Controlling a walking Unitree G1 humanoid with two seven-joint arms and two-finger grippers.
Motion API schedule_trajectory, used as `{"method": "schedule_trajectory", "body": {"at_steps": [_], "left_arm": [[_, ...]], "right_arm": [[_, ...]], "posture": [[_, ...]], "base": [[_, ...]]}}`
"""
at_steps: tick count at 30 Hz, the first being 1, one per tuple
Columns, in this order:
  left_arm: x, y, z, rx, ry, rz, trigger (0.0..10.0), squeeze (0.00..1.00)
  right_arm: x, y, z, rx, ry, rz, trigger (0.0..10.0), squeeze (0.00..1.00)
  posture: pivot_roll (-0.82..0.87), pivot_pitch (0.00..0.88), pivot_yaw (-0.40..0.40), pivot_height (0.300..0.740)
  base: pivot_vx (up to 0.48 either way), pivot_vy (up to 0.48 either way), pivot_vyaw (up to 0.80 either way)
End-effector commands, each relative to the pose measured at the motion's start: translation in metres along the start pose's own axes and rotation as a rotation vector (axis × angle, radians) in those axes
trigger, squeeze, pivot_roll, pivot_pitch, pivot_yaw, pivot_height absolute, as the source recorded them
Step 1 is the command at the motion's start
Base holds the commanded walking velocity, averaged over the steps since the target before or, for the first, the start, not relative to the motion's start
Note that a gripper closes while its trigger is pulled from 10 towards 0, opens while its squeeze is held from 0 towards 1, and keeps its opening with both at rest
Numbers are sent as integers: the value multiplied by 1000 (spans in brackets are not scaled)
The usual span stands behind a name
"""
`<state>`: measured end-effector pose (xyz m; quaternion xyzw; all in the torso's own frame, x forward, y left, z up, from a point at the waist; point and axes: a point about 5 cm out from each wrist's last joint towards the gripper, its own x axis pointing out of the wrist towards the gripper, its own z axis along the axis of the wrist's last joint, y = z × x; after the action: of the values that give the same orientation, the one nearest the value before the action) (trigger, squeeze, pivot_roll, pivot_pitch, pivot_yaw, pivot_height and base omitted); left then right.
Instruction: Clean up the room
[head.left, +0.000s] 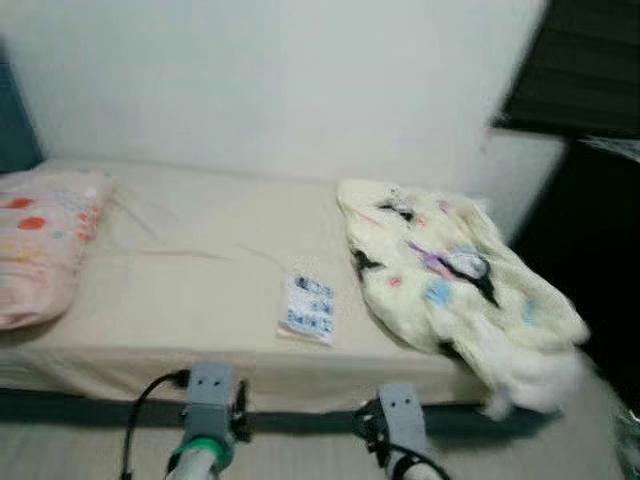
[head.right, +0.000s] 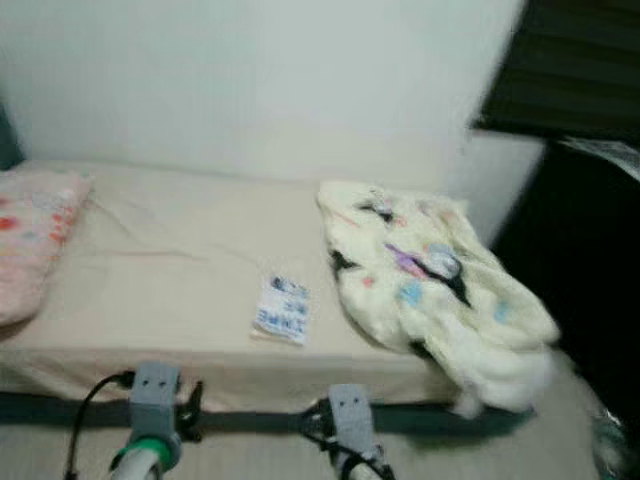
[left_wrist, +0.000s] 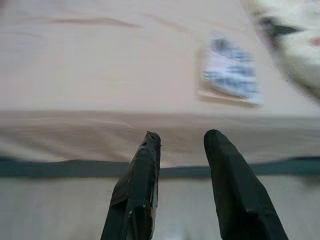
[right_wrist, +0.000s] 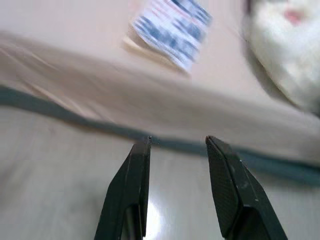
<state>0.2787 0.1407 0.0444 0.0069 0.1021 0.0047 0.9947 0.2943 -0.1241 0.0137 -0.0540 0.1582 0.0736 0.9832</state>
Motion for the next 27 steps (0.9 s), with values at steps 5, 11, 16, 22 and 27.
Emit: {"method": "schedule_trajectory", "body": {"at_steps": [5, 11, 16, 22, 27], "left_arm": [[0, -4, 0, -9, 4, -13, 10000, 0], [0, -4, 0, -9, 6, -20, 10000, 0], [0, -4, 0, -5, 7, -26, 10000, 0], [1, -4, 0, 7, 13, -24, 10000, 0], [1, -5, -2, 18, 22, -24, 10000, 0]], "right_arm": [[-6, 0, -12, 2, 32, -4, 10000, 0], [-6, 0, -12, 4, 31, -6, 10000, 0], [-6, 0, -11, 5, 28, -8, 10000, 0], [-6, 0, -14, 4, 41, -12, 10000, 0], [-6, 0, -15, 10, 48, -10, 10000, 0]], "posture": [[28, 0, -24, 740], [28, 0, -21, 740], [31, 2, -19, 740], [34, 6, -20, 740], [32, 10, -21, 740]], "base": [[342, 0, 0], [324, 0, 0], [338, 0, 0], [292, 0, 0], [0, 0, 0]]}}
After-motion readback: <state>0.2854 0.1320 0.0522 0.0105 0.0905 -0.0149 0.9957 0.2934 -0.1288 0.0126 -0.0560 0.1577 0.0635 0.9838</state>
